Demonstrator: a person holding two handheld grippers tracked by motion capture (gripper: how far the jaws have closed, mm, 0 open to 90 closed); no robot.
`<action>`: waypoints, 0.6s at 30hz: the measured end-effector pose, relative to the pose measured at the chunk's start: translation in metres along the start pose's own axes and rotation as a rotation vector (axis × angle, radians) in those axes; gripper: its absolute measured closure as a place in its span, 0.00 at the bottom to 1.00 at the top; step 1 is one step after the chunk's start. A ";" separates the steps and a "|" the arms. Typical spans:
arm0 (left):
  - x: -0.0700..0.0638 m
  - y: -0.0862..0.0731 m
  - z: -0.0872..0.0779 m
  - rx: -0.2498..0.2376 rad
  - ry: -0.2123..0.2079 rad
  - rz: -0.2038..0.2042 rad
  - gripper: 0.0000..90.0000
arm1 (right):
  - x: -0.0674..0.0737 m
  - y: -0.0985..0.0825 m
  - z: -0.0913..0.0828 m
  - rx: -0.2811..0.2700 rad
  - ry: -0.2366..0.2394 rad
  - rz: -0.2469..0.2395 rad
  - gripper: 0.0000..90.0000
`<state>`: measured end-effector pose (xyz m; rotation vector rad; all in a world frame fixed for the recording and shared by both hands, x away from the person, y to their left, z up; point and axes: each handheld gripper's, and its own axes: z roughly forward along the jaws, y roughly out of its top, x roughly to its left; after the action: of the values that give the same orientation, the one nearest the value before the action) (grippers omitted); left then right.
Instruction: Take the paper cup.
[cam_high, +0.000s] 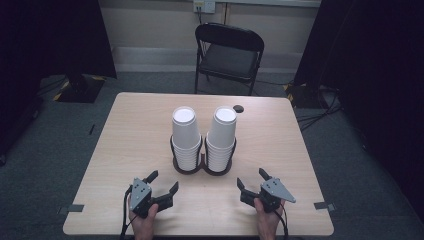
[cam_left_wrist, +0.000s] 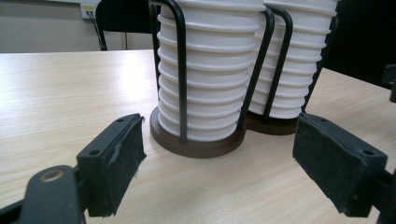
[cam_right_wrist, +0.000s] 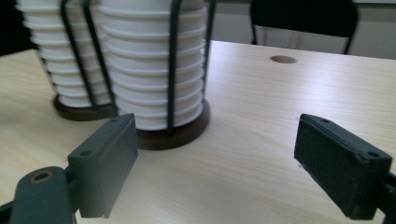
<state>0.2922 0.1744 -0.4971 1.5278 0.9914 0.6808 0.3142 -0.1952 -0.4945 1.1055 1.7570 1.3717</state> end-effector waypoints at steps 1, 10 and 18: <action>0.000 0.000 0.000 0.008 0.010 0.006 0.18 | -0.001 0.000 0.000 -0.001 0.016 0.005 0.14; -0.001 0.003 -0.002 0.048 0.014 0.004 0.20 | 0.002 0.000 -0.001 -0.007 0.046 -0.033 0.14; -0.011 0.013 -0.003 0.046 -0.007 0.030 0.21 | 0.000 -0.001 -0.002 -0.018 0.041 -0.012 0.14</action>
<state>0.2873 0.1664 -0.4825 1.5870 0.9873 0.6775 0.3122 -0.1958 -0.4947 1.0628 1.7736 1.4101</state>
